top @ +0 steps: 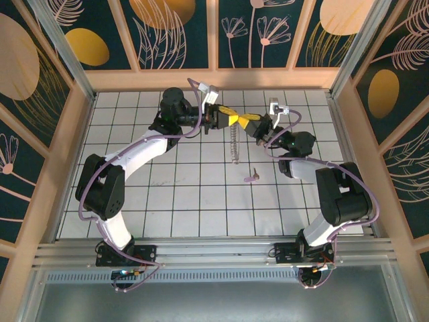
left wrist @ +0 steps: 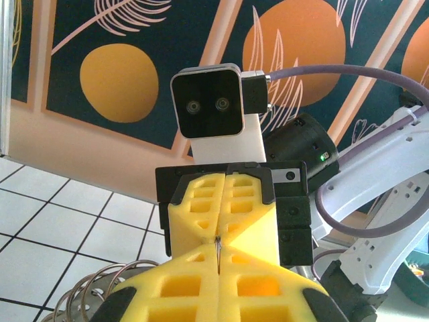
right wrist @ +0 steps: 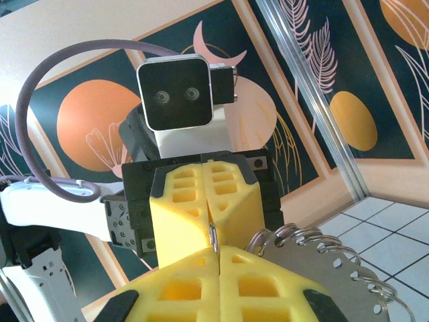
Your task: Put the keys on the keyring
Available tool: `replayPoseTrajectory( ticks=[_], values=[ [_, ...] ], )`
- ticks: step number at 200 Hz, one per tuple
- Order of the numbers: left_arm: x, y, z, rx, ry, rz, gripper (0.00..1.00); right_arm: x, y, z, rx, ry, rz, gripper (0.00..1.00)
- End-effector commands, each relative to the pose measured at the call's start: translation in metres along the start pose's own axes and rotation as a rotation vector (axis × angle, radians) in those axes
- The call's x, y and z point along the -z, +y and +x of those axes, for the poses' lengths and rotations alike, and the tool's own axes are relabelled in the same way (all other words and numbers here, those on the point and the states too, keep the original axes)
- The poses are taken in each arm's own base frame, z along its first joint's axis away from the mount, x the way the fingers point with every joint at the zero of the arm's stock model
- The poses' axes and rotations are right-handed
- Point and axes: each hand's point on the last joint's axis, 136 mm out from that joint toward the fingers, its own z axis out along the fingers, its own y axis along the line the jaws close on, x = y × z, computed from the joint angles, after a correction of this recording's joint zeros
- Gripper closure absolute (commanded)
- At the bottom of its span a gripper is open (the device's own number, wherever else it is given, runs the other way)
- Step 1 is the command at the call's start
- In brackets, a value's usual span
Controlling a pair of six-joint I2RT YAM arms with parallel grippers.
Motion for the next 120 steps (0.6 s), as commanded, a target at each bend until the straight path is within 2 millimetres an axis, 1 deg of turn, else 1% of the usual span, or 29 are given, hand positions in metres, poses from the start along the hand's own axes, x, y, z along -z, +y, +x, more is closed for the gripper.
replayPoseTrajectory(
  ticks=[1, 15, 21, 30, 34, 40, 42, 44, 59, 74, 87, 104, 120],
  values=[
    [-0.003, -0.011, -0.016, -0.048, -0.048, 0.028, 1.00, -0.005, 0.016, -0.016, 0.080, -0.051, -0.054, 1.00],
    [0.001, -0.008, -0.026, -0.040, -0.106, -0.026, 0.94, -0.003, 0.015, -0.020, 0.086, -0.078, -0.037, 1.00],
    [0.003, -0.008, -0.031, -0.036, -0.138, -0.048, 0.89, -0.002, 0.015, -0.022, 0.088, -0.091, -0.028, 1.00],
    [0.009, -0.008, -0.039, -0.023, -0.197, -0.081, 0.77, -0.001, 0.014, -0.025, 0.090, -0.108, -0.017, 1.00],
    [0.011, -0.007, -0.043, -0.016, -0.222, -0.098, 0.75, 0.000, 0.014, -0.026, 0.092, -0.115, -0.013, 1.00],
    [0.014, -0.001, -0.044, 0.005, -0.257, -0.131, 0.72, 0.001, 0.014, -0.028, 0.095, -0.126, -0.009, 1.00],
    [0.018, -0.007, -0.052, -0.005, -0.280, -0.136, 0.71, 0.001, 0.013, -0.029, 0.095, -0.129, -0.006, 1.00],
    [0.020, -0.008, -0.055, -0.005, -0.296, -0.146, 0.69, 0.002, 0.014, -0.029, 0.096, -0.133, -0.005, 1.00],
    [0.034, -0.007, -0.064, 0.020, -0.396, -0.203, 0.58, 0.003, 0.015, -0.033, 0.101, -0.153, 0.003, 1.00],
    [0.043, -0.006, -0.067, 0.049, -0.457, -0.240, 0.57, 0.003, 0.017, -0.038, 0.107, -0.171, 0.006, 1.00],
    [0.045, -0.006, -0.066, 0.076, -0.475, -0.234, 0.57, 0.004, 0.018, -0.041, 0.107, -0.189, 0.011, 1.00],
    [0.043, -0.009, -0.064, 0.102, -0.478, -0.190, 0.58, 0.004, 0.020, -0.045, 0.104, -0.218, 0.020, 1.00],
    [0.037, -0.009, -0.058, 0.127, -0.468, -0.151, 0.61, 0.003, 0.023, -0.050, 0.105, -0.248, 0.023, 1.00]
  ],
)
